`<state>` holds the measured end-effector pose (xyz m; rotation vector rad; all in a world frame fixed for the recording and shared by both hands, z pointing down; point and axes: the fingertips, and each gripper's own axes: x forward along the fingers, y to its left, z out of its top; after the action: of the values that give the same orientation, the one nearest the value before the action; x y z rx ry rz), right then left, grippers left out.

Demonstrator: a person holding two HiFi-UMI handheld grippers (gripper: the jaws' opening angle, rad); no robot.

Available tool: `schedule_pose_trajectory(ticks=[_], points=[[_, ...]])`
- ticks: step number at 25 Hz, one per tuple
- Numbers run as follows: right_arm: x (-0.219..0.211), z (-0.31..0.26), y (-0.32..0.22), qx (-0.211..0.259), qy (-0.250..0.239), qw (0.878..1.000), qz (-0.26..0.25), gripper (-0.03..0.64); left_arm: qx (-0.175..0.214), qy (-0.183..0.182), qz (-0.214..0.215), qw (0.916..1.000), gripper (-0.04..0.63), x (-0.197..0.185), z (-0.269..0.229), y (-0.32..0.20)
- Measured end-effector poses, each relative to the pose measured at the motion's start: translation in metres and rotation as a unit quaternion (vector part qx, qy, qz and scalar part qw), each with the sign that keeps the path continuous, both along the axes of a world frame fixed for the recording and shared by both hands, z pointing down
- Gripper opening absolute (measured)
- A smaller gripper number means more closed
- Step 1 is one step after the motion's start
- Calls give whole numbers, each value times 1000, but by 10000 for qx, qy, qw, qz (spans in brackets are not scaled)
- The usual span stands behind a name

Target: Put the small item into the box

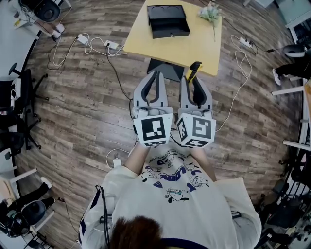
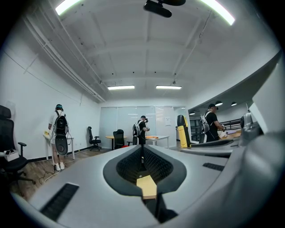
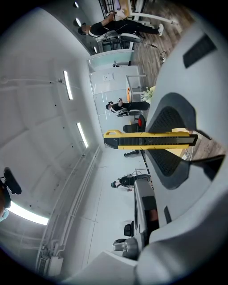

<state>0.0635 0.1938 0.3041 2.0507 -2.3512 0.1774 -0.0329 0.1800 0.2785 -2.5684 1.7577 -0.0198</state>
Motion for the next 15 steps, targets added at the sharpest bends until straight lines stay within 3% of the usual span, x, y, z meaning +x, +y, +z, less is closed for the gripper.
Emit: schedule_pose_trajectory(ticks=[15], points=[[-7, 18, -41, -242, -96, 9996, 144, 126, -198, -74, 140, 9997, 25, -6, 17, -44]])
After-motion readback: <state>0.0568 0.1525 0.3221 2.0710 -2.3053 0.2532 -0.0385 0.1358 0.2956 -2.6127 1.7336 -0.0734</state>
